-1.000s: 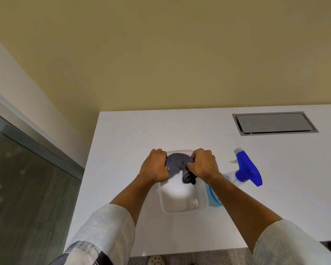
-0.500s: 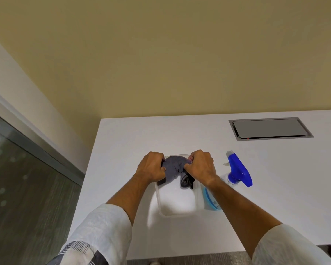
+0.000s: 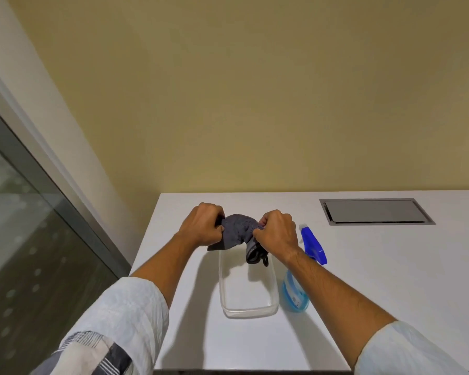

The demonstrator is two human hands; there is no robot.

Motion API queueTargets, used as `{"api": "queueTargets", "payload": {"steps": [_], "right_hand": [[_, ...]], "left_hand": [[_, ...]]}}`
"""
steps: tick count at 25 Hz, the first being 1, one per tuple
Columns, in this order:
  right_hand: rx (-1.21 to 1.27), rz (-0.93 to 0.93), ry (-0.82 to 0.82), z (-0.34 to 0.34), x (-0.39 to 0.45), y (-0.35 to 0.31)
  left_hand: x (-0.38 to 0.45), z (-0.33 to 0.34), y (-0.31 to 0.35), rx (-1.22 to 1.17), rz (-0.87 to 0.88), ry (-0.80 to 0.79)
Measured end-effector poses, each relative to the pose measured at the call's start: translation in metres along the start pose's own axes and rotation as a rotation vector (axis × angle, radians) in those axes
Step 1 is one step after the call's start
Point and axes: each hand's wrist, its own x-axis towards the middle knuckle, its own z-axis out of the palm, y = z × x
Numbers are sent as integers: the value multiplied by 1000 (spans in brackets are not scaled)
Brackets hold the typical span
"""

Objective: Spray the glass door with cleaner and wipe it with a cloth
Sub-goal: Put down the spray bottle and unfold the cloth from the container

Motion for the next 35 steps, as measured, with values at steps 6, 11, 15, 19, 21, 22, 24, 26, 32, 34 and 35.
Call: {"api": "queueTargets", "payload": {"steps": [6, 11, 15, 19, 21, 22, 24, 26, 32, 34, 35], "right_hand": [[64, -105, -7, -32, -9, -16], [94, -232, -55, -48, -20, -24], [129, -320, -139, -61, -25, -22], [125, -435, -325, -78, -23, -19], [155, -466, -303, -90, -17, -25], [169, -488, -247, -96, -12, -31], [168, -543, -106, -109, -3, -43], [147, -595, -3, -122, 4, -55], [-35, -726, 46, -137, 7, -66], [-1, -750, 58, -140, 6, -65], [16, -756, 61, -143, 6, -64]], "left_hand": [[-5, -70, 10, 194, 79, 93], [-9, -104, 27, 304, 133, 167], [-12, -114, 43, 338, 179, 218], [-15, -121, 55, 391, 300, 280], [-18, -124, 60, 416, 359, 303], [-19, -125, 63, 417, 389, 314], [-21, -127, 67, 404, 443, 328], [-24, -130, 75, 408, 494, 334], [-30, -141, 98, 427, 771, 440], [-31, -144, 99, 430, 812, 486], [-31, -145, 100, 433, 824, 506]]}}
